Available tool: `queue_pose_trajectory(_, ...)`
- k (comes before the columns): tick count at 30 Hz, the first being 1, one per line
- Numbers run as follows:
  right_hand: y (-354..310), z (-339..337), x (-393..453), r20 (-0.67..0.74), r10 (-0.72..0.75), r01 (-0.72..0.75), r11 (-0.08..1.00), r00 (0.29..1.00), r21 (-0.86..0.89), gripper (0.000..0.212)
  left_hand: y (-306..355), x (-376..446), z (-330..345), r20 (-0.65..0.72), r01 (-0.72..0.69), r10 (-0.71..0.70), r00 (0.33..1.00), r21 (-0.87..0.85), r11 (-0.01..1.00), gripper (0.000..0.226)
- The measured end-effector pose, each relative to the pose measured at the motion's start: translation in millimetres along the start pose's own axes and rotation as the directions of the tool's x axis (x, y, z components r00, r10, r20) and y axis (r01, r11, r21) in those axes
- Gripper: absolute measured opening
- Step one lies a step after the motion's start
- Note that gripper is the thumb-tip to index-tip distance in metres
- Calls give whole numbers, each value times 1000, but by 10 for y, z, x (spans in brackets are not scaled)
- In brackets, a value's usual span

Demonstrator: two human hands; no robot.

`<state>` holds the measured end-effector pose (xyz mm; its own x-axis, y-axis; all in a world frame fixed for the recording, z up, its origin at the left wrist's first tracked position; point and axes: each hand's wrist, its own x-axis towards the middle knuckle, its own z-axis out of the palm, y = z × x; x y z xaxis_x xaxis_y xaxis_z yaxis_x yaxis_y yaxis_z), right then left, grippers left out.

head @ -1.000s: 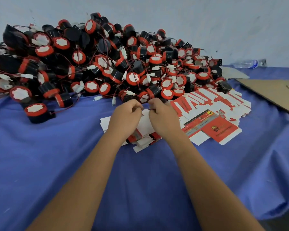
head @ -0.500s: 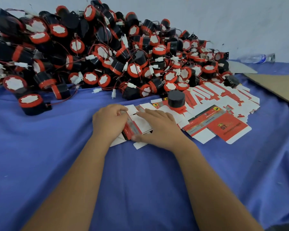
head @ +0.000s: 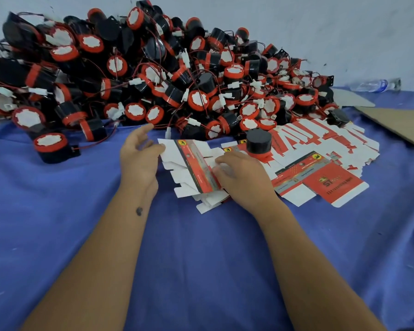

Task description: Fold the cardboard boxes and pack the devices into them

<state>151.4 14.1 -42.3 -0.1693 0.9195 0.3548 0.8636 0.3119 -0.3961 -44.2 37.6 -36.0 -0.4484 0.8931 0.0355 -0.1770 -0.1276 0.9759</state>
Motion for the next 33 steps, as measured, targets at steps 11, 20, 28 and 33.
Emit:
queue_pose_trajectory(11,-161,63,-44,187,-23,24,1000,982,0,115,48,-157,127,492,334,-76,867,-462,822,39)
queue_pose_trajectory(20,-240,114,-49,-109,-58,57,998,992,-14,94,80,-187,176,234,77,71,970,-568,820,34)
queue_pose_trajectory(28,-273,133,-62,37,-76,69,981,996,179,93,91,-180,167,370,238,-3,929,-590,772,32)
queue_pose_trajectory(33,-275,88,-58,28,-48,40,968,998,248,72,114,-207,171,473,143,119,873,-481,865,31)
